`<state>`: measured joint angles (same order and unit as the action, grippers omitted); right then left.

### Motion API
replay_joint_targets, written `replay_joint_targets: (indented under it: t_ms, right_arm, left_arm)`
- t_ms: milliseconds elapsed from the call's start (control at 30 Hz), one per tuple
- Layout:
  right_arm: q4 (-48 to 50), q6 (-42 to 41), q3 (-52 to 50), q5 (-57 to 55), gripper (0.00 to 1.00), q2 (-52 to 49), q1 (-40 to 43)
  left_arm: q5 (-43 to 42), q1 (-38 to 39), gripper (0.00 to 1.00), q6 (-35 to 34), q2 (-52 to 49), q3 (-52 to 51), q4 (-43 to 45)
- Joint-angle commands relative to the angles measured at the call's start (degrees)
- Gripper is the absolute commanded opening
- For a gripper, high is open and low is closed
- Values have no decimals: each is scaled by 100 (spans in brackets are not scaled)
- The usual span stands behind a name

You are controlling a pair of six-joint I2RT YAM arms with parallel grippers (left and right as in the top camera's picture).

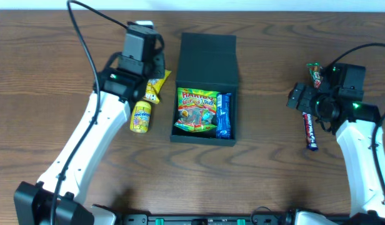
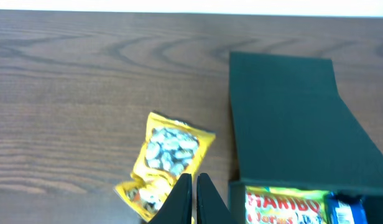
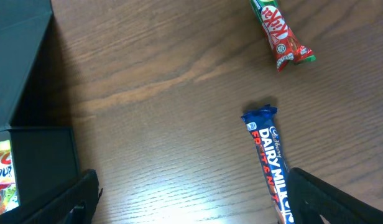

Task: Pack container
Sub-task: 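Withdraw the right gripper and grasp the yellow candy bag with left gripper, then lower the yellow candy bag into the box with the left gripper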

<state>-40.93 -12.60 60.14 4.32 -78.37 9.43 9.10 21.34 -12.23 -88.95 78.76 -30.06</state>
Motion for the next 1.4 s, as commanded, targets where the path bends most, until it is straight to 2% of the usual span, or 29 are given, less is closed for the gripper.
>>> replay_joint_targets:
  t_ms: [0,33,67,200,367,500,600,700,800,967,1200,1367]
  right_arm:
    - [-26,-63,-26,70,96,-39,35]
    - [-50,-63,-26,81,96,-39,35]
    - [-74,-61,-26,122,97,-39,35]
    - [-133,-61,-26,199,97,-39,35]
    - [-146,-61,-26,197,98,-39,35]
    - [-129,-59,-26,195,99,-39,35]
    - [-107,-59,-26,195,99,-39,35]
    - [-107,-59,-26,195,99,-39,35]
    - [-107,-59,-26,195,99,-39,35]
    - [-83,-61,-26,195,99,-39,35]
    - [-42,-61,-26,197,99,-39,35]
    - [-33,-61,-26,197,99,-39,35]
  left_arm:
    - [424,68,12,52,-103,9,-101]
    - [409,17,51,289,-192,9,-114]
    - [372,-57,61,422,-289,7,-140]
    - [-50,-422,66,909,-870,-7,-186]
    - [-1182,-874,69,1768,-1786,-7,13]
    - [-1237,-918,69,2127,-2243,-7,142]
    - [-1226,-918,72,2144,-2524,-7,280]
    - [-1226,-929,68,2140,-2789,-7,345]
    - [-1228,-931,48,2118,-2966,-7,337]
    - [-1211,-931,35,2072,-2900,39,326]
    - [-1189,-931,6,1797,-2404,457,-39]
    - [-1191,-876,6,1582,-1816,612,-341]
